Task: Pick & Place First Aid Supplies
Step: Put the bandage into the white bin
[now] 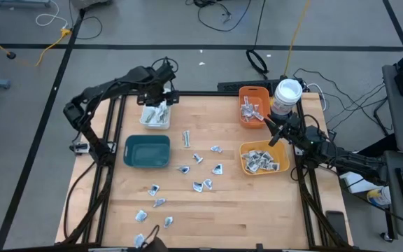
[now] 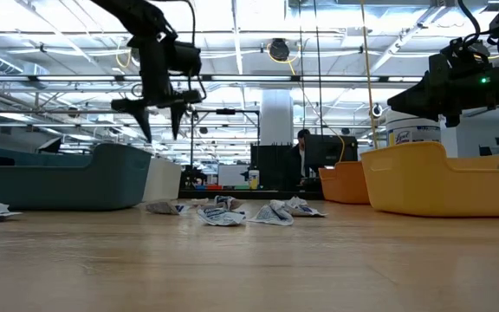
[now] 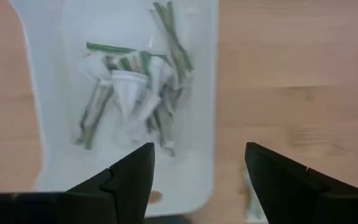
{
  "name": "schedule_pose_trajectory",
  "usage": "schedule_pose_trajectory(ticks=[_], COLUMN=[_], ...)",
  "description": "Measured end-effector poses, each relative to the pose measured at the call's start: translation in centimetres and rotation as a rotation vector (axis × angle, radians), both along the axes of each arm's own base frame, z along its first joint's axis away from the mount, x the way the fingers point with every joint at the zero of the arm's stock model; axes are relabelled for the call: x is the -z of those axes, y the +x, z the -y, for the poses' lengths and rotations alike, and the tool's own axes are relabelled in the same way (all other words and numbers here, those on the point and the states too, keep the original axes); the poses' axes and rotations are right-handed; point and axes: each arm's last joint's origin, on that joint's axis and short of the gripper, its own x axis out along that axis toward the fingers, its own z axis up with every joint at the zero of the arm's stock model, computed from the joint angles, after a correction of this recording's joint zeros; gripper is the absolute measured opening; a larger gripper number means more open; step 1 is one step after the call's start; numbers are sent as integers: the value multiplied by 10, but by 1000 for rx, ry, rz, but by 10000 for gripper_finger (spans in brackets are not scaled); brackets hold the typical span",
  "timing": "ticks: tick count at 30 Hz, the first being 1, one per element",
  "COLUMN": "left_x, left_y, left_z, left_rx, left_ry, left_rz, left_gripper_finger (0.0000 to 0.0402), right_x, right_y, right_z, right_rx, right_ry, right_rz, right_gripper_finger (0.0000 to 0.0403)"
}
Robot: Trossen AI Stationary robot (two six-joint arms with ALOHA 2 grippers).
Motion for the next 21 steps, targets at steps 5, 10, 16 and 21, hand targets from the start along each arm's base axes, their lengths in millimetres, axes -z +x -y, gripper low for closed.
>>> schedule_pose_trajectory(ticks=[5, 10, 16, 21], left_x=[-6, -6, -6, -5], left_y=[10, 23, 40, 53], left_z=[12, 30, 57, 82], left_rx=[-31, -45, -45, -52], left_ry=[-18, -33, -40, -44], left_rz=[20, 29, 30, 27], left_gripper_finger=[257, 257, 257, 257], right_x=[0, 0, 0, 0], right_y=[0, 0, 0, 0], right_z=[0, 0, 0, 0], right_rx=[0, 0, 0, 0], right_ry=[0, 0, 0, 0], right_rz=[0, 0, 0, 0], right_gripper_finger=[116, 116, 116, 116])
